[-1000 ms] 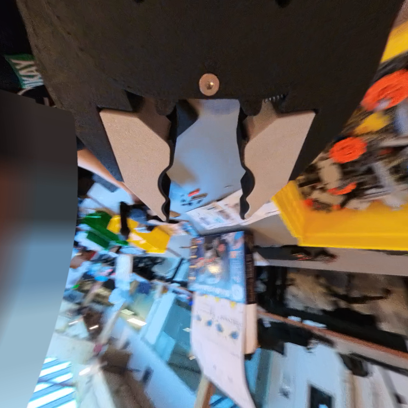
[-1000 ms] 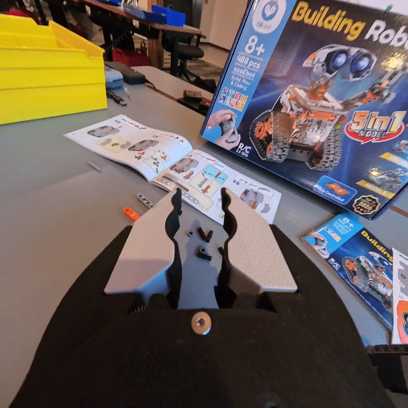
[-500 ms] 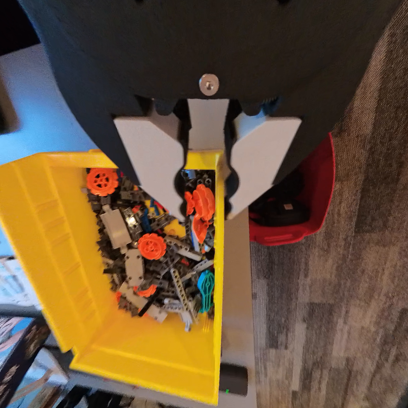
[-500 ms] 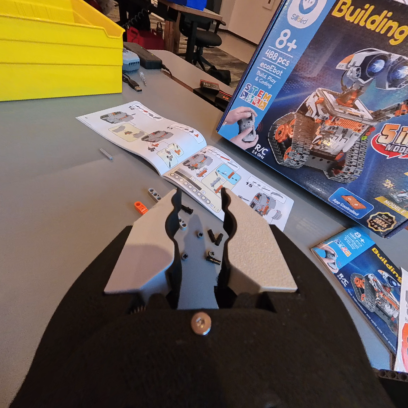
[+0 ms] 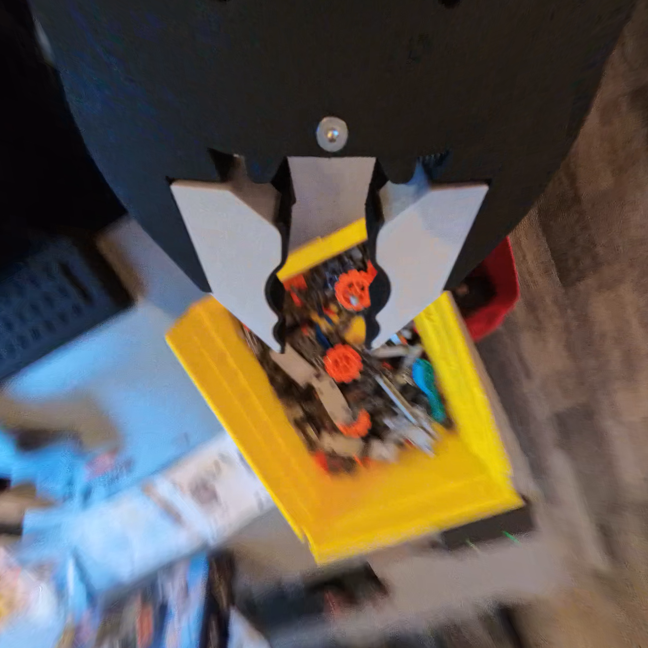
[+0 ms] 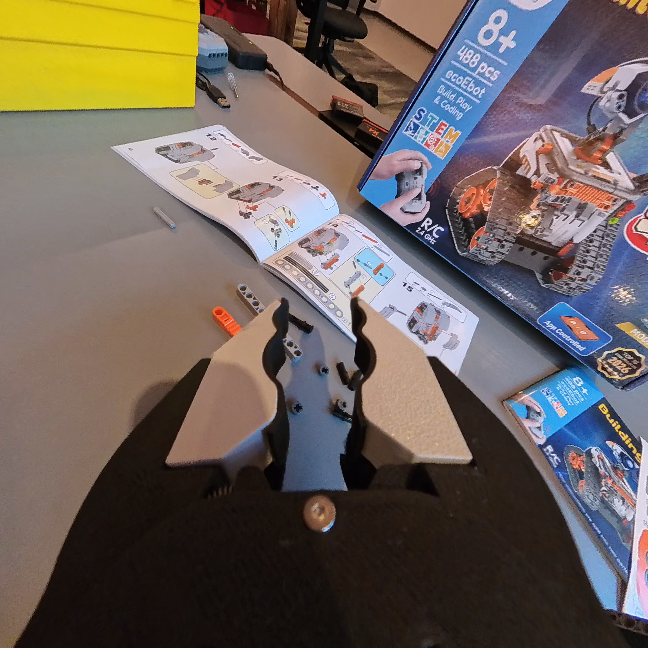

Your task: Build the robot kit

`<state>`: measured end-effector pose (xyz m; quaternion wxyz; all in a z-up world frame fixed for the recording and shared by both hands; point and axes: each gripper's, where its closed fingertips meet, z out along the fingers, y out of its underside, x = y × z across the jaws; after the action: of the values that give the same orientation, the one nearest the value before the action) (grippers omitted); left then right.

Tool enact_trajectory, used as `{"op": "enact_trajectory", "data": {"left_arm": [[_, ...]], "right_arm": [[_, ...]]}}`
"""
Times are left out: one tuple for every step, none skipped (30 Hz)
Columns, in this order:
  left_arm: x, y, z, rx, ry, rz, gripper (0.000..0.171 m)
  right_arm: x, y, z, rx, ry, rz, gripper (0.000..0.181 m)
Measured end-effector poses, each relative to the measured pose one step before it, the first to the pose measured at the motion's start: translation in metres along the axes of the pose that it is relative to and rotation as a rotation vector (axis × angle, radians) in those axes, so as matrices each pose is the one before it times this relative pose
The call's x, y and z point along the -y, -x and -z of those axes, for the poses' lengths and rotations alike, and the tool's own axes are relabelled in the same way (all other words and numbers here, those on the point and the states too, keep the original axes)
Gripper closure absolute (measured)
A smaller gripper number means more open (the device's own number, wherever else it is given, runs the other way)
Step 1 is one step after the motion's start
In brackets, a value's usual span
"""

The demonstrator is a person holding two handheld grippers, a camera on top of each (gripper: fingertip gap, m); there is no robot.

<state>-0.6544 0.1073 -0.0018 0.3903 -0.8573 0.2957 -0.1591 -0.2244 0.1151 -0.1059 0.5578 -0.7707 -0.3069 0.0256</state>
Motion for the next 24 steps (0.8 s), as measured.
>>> {"op": "enact_trajectory", "data": {"left_arm": [[-0.00822,-0.00918,-0.01029,-0.0703,0.17497,-0.0632,0.121],[-0.00559,0.00079,-0.01118,-0.0295,0.14177,-0.0879,0.117],[-0.0028,0.00695,-0.01079,0.0062,0.09148,-0.1205,0.121],[-0.00409,0.00396,-0.01076,-0.0122,0.06366,-0.131,0.121],[-0.00754,0.00161,-0.01035,-0.0294,0.06005,-0.0976,0.118],[-0.01093,-0.00059,-0.00965,-0.0392,0.0739,-0.0624,0.112],[-0.01179,-0.00174,-0.00925,-0.0367,0.08308,-0.0475,0.105],[-0.00946,0.00019,-0.00832,-0.0127,0.07619,-0.0481,0.102],[-0.00712,0.00138,-0.00749,0.0091,0.06867,-0.0556,0.098],[-0.00501,-0.00056,-0.00685,0.0051,0.06149,-0.0594,0.092],[-0.00248,0.00107,-0.00635,0.0165,0.04646,-0.0583,0.092],[-0.00192,0.00127,-0.00649,0.0169,0.04038,-0.0492,0.093],[-0.00069,0.00033,-0.00665,0.0054,0.03075,-0.033,0.096],[-0.00059,0.00169,-0.00613,0.0086,0.02768,-0.0305,0.095],[0.00039,-0.00038,-0.00501,-0.0075,0.01678,-0.0224,0.097],[0.00089,-0.00038,-0.00412,-0.0135,0.01225,-0.0101,0.097],[0.00231,0.0025,-0.00293,0.0019,0.00204,-0.0045,0.094],[0.00124,0.00364,-0.00269,0.0098,0.00466,-0.0088,0.096],[-0.00096,0.00096,-0.00287,-0.0042,0.01463,-0.011,0.1],[0.00029,-0.00043,-0.00081,-0.0154,0.00478,-0.0071,0.109],[-0.00122,0.00182,-0.0001,-0.0003,0.01195,-0.0137,0.112],[-0.00089,0.00062,0.0006,-0.0102,0.00616,-0.0129,0.121],[0.00046,0.00155,0.00045,-0.0091,-0.00332,-0.005,0.137],[0.00094,0.00281,-0.00014,-0.0069,-0.00622,0.0014,0.138]], "right_arm": [[-0.00108,0.00102,-0.00105,0.0048,0.0057,-0.0002,0.148],[-0.00052,0.00094,-0.00103,0.0041,0.0038,0.0,0.148],[0.00013,0.00055,-0.00051,0.0006,0.0018,0.0019,0.148],[0.00047,0.00036,-0.00017,-0.0021,-0.0006,0.0043,0.148],[0.00066,0.00008,0.00012,-0.0042,-0.0018,0.0066,0.148],[0.00086,-0.00011,0.00051,-0.0052,-0.0039,0.0082,0.148],[0.00064,-0.00007,0.0006,-0.0039,-0.0031,0.0059,0.148],[0.00031,-0.0001,0.00052,-0.0033,-0.0022,0.0013,0.147],[-0.00001,0.00007,0.00011,0.0,-0.0007,-0.0027,0.147],[-0.00047,0.00035,-0.00026,0.0031,0.001,-0.0037,0.148],[-0.00067,0.00007,-0.00056,0.0022,0.0027,-0.0027,0.148],[-0.00071,-0.0003,-0.00062,0.0004,0.0031,-0.0017,0.148],[-0.0009,-0.00006,-0.00067,0.0019,0.0029,-0.0026,0.148],[-0.00101,0.00024,-0.0006,0.0038,0.0034,-0.0043,0.148],[-0.00092,0.00025,-0.00039,0.0036,0.0028,-0.0049,0.148],[-0.00056,0.00019,-0.00027,0.0031,0.0015,-0.0034,0.148],[-0.0005,-0.00026,-0.00023,0.0003,0.001,-0.0018,0.148],[-0.00035,-0.00034,-0.00007,-0.0001,0.001,-0.0017,0.148],[-0.00013,-0.00034,-0.00016,0.0001,0.0003,-0.0025,0.147],[-0.00017,-0.00025,-0.00012,0.0012,-0.0001,-0.004,0.148],[-0.00016,-0.00004,-0.00013,0.0017,0.0002,-0.0047,0.148],[-0.00022,-0.00018,-0.00024,0.0016,-0.0002,-0.0044,0.148],[-0.00031,0.00022,-0.00031,0.0031,0.0005,-0.0044,0.148],[-0.00029,0.00025,-0.00035,0.0026,0.001,-0.0035,0.148]]}}
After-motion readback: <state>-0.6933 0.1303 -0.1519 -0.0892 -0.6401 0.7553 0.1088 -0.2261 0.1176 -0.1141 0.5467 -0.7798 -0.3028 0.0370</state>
